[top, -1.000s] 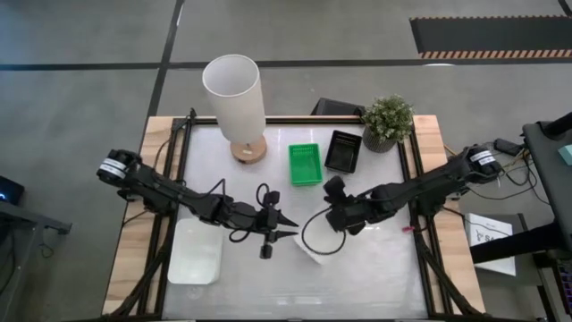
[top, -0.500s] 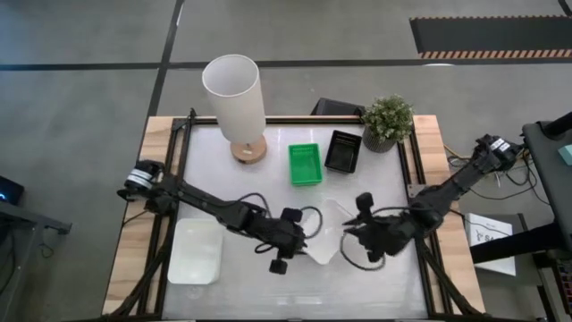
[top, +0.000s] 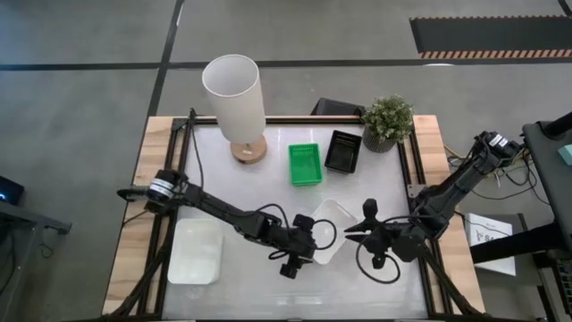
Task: Stack baskets by color
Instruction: Stack the white bin on top of the other white bin
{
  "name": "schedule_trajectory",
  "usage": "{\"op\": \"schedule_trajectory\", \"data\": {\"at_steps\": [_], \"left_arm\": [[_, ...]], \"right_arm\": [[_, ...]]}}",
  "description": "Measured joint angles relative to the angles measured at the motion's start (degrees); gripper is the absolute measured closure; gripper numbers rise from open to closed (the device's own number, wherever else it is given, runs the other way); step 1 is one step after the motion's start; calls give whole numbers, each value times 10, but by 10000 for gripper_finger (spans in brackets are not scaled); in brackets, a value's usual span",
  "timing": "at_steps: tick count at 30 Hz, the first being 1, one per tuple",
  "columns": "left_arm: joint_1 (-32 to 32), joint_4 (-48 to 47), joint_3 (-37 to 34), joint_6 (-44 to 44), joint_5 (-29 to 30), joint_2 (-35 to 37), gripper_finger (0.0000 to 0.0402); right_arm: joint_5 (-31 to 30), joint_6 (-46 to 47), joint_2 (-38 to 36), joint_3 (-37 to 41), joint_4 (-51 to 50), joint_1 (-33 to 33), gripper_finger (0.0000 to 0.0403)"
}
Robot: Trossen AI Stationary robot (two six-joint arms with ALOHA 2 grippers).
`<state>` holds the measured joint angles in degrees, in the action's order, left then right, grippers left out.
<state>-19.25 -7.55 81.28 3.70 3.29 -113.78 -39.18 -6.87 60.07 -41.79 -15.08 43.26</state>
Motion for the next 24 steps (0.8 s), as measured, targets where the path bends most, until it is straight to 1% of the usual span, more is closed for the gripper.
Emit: {"op": "schedule_trajectory", "data": {"at_steps": [4,8,11,13,16,17,18,24], "left_arm": [[0,11,4,18,0,-21,192],[-1,5,1,32,0,-34,220],[-1,9,0,32,3,-33,262],[-1,7,1,31,7,-28,299],[-1,6,2,31,8,-23,365],[-1,6,3,31,8,-21,382],[-1,6,3,31,9,-18,391],[-13,4,8,29,19,3,400]], "right_arm": [[0,-2,0,2,4,0,335],[0,-2,0,2,4,0,335],[0,-2,0,3,6,0,335],[0,-2,0,4,6,0,335],[0,-12,0,5,7,0,335],[-3,-19,0,5,6,0,335],[-10,-31,0,4,6,0,335],[-81,-77,-5,-2,7,0,335]]}}
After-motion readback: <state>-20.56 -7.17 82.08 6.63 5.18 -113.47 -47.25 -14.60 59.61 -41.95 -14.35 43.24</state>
